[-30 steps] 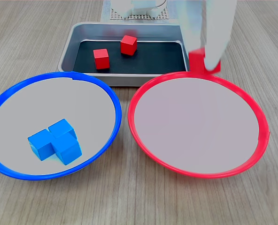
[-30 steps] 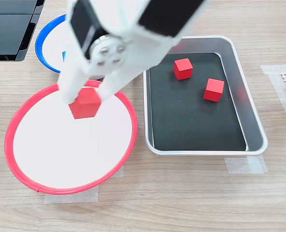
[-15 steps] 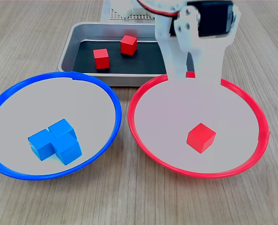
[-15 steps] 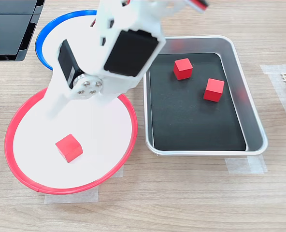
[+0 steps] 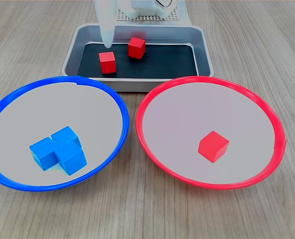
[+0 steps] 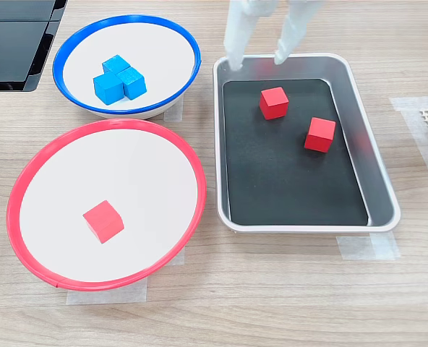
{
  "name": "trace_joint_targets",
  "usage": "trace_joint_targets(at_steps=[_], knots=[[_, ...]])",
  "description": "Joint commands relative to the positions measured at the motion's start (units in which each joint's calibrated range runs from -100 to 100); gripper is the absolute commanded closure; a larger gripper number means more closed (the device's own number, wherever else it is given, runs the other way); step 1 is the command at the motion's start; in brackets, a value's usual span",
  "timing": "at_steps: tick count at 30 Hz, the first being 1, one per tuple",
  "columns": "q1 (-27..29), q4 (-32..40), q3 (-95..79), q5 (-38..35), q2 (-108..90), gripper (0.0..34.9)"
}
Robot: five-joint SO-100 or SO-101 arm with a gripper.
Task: Resolve any anomalies and move all blocks to matching dishes
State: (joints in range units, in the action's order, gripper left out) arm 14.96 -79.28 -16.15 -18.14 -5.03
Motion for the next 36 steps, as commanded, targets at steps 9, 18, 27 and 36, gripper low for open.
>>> trace_joint_targets(at_steps=[9,18,27,36], knots=[[5.7,6.6,-10.8,-6.7,-0.8,17.4],[4.3,10.2,-11.3,-8.5,5.5,19.6],[1.9,13.3,-12.2,-8.6,9.3,25.8],[-5.8,4.6,-0.1,-3.6,5.4,34.6]])
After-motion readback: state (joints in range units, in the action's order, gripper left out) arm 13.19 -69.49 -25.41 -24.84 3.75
